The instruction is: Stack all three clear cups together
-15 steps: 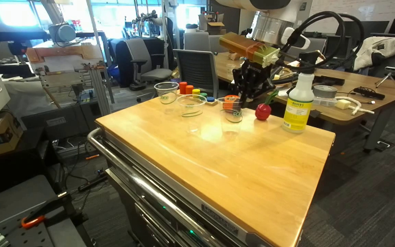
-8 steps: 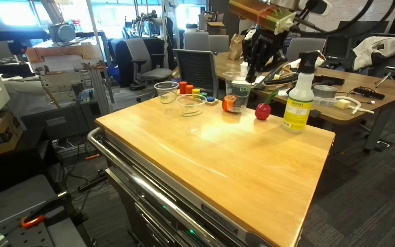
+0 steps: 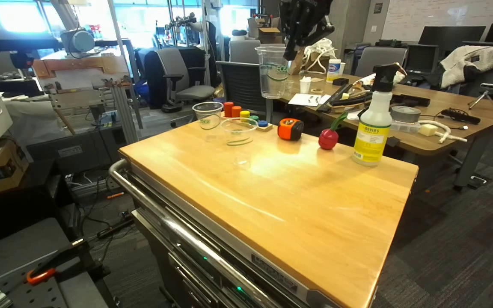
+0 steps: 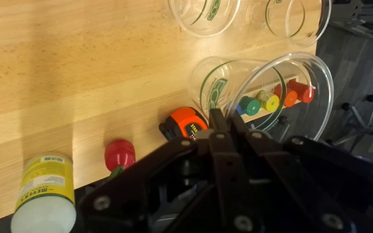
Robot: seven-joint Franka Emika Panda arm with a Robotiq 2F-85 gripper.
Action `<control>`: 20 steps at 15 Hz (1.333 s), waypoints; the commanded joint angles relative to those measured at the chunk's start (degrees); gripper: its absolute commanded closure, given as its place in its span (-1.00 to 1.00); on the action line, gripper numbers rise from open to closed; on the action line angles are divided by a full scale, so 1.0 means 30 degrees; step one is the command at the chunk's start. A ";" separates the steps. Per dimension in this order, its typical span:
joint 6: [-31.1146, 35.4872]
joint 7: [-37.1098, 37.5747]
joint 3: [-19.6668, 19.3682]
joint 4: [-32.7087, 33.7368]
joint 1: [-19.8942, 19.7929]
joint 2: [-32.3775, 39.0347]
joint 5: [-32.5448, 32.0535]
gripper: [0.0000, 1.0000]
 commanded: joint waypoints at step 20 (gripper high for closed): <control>0.3821 -0.6000 -0.0090 -0.9186 0.1751 -0.5064 -0.1035 0.97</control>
